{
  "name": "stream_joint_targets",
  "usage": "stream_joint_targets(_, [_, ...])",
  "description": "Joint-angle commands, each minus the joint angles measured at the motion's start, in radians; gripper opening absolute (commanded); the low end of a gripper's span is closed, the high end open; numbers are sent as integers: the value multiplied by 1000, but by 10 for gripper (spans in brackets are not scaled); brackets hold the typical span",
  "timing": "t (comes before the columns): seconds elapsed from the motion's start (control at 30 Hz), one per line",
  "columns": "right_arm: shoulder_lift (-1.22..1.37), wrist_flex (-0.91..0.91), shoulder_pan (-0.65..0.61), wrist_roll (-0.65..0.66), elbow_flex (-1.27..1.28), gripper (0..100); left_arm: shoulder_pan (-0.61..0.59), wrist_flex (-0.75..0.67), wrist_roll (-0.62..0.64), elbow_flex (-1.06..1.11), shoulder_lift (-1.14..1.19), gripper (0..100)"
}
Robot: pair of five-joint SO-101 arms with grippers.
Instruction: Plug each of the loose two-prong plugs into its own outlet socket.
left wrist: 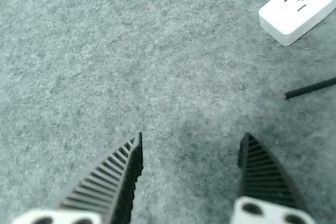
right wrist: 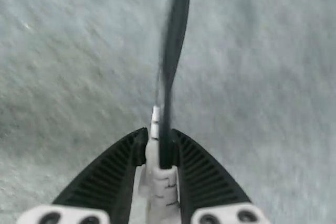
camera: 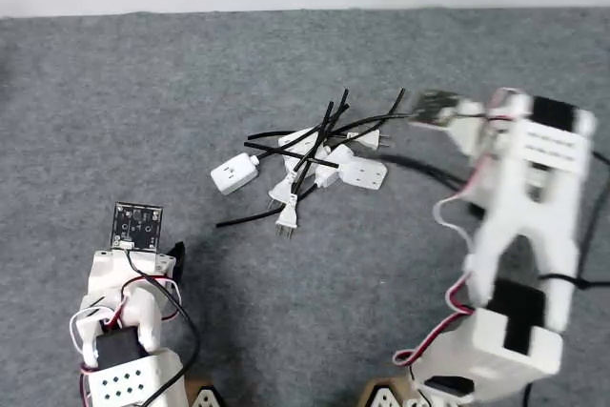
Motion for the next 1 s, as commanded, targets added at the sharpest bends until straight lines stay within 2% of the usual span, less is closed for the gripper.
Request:
stream_joint_targets(0.0, [-51, 1, 142, 89, -89, 8, 5, -23, -8, -10, 2, 280])
stream_joint_targets(0.27, [-39, -117, 395, 222, -94, 8, 5, -21, -8, -10, 2, 280])
stream_joint_targets(0.47, [88, -213, 498, 249, -97, 8, 5, -21, -8, -10, 5, 280])
stream_joint_targets(0.6, [171, -228, 501, 245, -98, 8, 5, -20, -6, -10, 5, 280])
stream_joint_targets(0.8, [202, -220, 418, 173, -97, 8, 5, -20, -6, -10, 6, 280])
stream_joint_targets(0.97, [225, -199, 375, 170, -26, 13, 5, -20, -6, -10, 5, 280])
